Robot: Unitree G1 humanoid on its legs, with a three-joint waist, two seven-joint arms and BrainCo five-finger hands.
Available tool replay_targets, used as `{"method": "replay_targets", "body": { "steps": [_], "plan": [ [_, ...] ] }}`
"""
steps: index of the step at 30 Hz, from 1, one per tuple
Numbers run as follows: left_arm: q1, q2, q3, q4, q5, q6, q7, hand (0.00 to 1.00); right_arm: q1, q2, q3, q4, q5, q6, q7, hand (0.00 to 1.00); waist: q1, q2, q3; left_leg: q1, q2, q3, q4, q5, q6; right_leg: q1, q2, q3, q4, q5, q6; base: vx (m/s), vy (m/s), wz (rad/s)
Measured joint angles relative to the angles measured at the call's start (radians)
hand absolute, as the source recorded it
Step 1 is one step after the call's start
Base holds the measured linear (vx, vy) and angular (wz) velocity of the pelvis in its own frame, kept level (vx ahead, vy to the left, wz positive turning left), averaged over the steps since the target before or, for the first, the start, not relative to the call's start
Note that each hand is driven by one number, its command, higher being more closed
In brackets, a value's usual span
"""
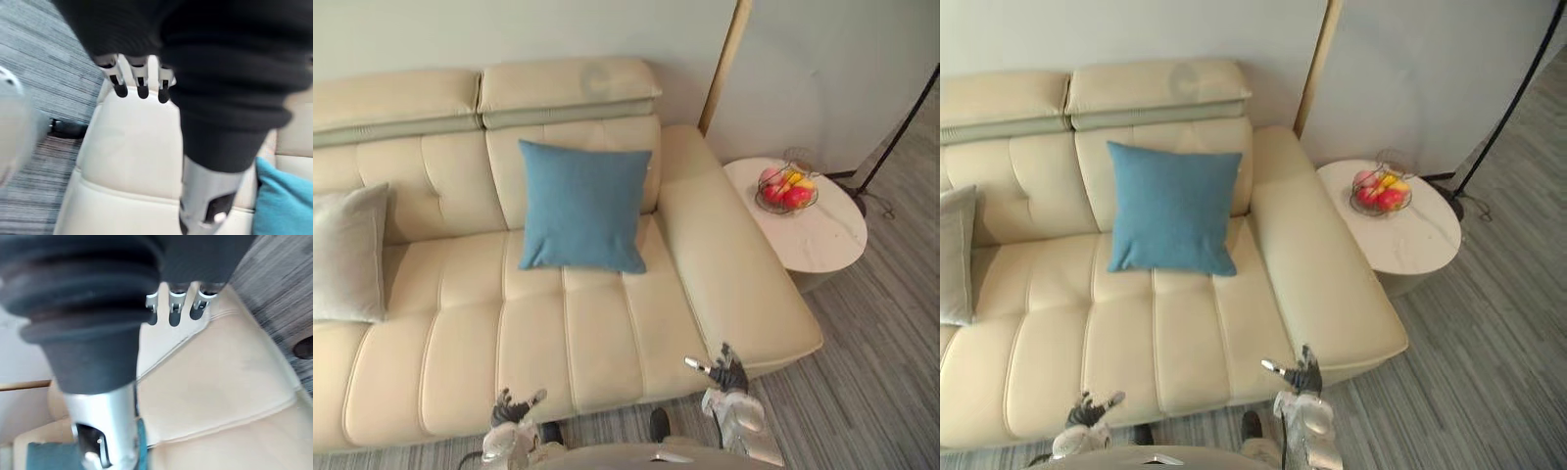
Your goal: Pick up cushions and gather them together orderly.
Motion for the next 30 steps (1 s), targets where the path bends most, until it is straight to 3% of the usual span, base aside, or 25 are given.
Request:
{"method": "replay_targets", "body": {
  "steps": [7,15,17,18,19,20,21,22,23,24,25,26,27,29,30],
  "plan": [
    [-0.029,0.049,0.01,0.141,0.034,0.017,-0.022,0.0,-0.036,-0.01,-0.156,0.285,-0.019,0.037,0.018,0.0,-0.009,-0.007,-0.004,0.093,-0.012,0.012,0.0,-0.041,-0.005,0.081,0.001,0.046,-0.023,0.014,0.014,0.05,0.014,-0.19],
    [-0.036,0.056,0.065,0.172,0.037,0.02,-0.028,0.0,-0.044,-0.022,-0.201,0.312,-0.017,0.052,0.02,0.0,-0.008,-0.03,0.028,0.151,-0.034,0.071,0.001,-0.075,0.003,0.067,0.004,0.139,0.0,0.017,0.012,-0.01,0.029,-0.36],
    [-0.045,0.057,0.081,0.168,0.037,0.019,-0.027,0.0,-0.045,-0.014,-0.202,0.311,-0.014,0.052,0.019,0.0,-0.008,-0.041,0.05,0.14,-0.029,0.089,0.05,-0.1,0.01,0.06,0.004,0.129,0.014,-0.004,-0.024,-0.05,-0.001,-0.24],
    [-0.051,0.054,0.091,0.163,0.036,0.02,-0.025,0.0,-0.046,-0.011,-0.201,0.311,-0.013,0.052,0.019,0.0,-0.003,-0.041,0.053,0.116,-0.019,0.095,0.091,-0.117,0.027,0.049,-0.005,0.092,0.023,-0.025,-0.084,-0.05,0.002,-0.27],
    [-0.051,0.043,0.092,0.147,0.035,0.02,-0.021,0.0,-0.05,-0.012,-0.202,0.31,-0.013,0.051,0.019,0.0,0.006,-0.016,0.052,0.089,-0.001,0.105,0.113,-0.121,0.05,0.032,-0.025,-0.031,0.063,-0.073,-0.178,-0.01,-0.022,-0.23],
    [-0.054,0.031,0.111,0.133,0.035,0.019,-0.018,0.0,-0.068,-0.01,-0.205,0.31,-0.009,0.047,0.019,0.0,0.006,-0.005,0.074,0.077,0.021,0.107,0.139,-0.113,0.05,-0.036,-0.057,-0.071,0.271,-0.125,-0.103,0.0,0.0,0.0],
    [-0.056,0.036,0.118,0.13,0.035,0.018,-0.017,0.0,-0.071,-0.005,-0.203,0.309,-0.009,0.044,0.019,0.0,-0.001,-0.011,0.077,0.064,0.021,0.095,0.156,-0.114,0.05,-0.067,-0.073,-0.086,0.398,-0.152,-0.086,0.04,-0.078,0.43],
    [-0.057,0.054,0.114,0.126,0.035,0.018,-0.016,0.0,-0.072,0.004,-0.198,0.314,-0.01,0.043,0.019,0.0,-0.005,-0.039,0.074,0.052,0.015,0.067,0.184,-0.115,0.052,-0.088,-0.102,-0.096,0.58,-0.184,-0.051,0.04,-0.127,0.8],
    [-0.061,0.084,0.124,0.108,0.033,0.02,-0.016,0.0,-0.068,0.02,-0.198,0.334,-0.011,0.044,0.019,0.0,-0.004,-0.093,0.068,0.005,-0.009,0.029,0.269,-0.124,0.051,-0.092,-0.126,-0.113,0.642,-0.174,-0.006,-0.01,-0.166,0.56],
    [-0.06,0.073,0.14,0.103,0.026,0.022,-0.012,0.0,-0.104,0.016,-0.18,0.333,-0.014,0.043,0.018,0.0,0.017,-0.096,0.069,-0.086,0.0,-0.001,0.348,-0.159,0.058,-0.064,-0.103,-0.104,0.519,-0.15,0.019,-0.09,-0.102,0.19],
    [-0.063,0.063,0.139,0.103,0.022,0.022,-0.01,0.0,-0.123,0.007,-0.181,0.33,-0.015,0.042,0.018,0.0,0.031,-0.064,0.066,-0.097,-0.013,-0.025,0.314,-0.159,0.068,-0.026,-0.087,-0.086,0.423,-0.136,0.02,-0.18,0.031,-0.59],
    [-0.057,0.041,0.114,0.094,0.011,0.018,-0.001,0.0,-0.17,-0.02,-0.179,0.334,-0.021,0.042,0.015,0.0,0.052,-0.029,0.092,-0.087,-0.005,-0.013,0.251,-0.099,0.082,0.016,-0.056,-0.109,0.379,-0.185,-0.009,-0.2,0.068,-0.48],
    [-0.065,0.058,0.099,0.096,0.005,0.019,0.004,0.0,-0.194,-0.007,-0.164,0.334,-0.022,0.042,0.015,0.0,0.048,-0.041,0.102,-0.125,-0.021,-0.011,0.27,-0.089,0.09,0.025,-0.07,-0.129,0.336,-0.23,-0.014,-0.19,-0.006,-0.41],
    [-0.09,0.067,0.063,0.103,-0.004,0.019,0.006,0.0,-0.227,-0.003,-0.157,0.332,-0.021,0.04,0.014,0.0,0.044,-0.013,0.138,-0.162,0.003,-0.035,0.313,-0.091,0.081,0.064,-0.044,-0.174,0.245,-0.203,-0.002,-0.21,-0.091,0.12],
    [-0.09,0.053,0.042,0.103,-0.005,0.018,0.005,0.0,-0.216,-0.005,-0.158,0.333,-0.023,0.041,0.013,0.0,0.041,0.026,0.164,-0.157,0.019,-0.051,0.317,-0.086,0.068,0.105,-0.025,-0.188,0.194,-0.18,-0.009,-0.23,-0.04,0.24]
  ]
}}
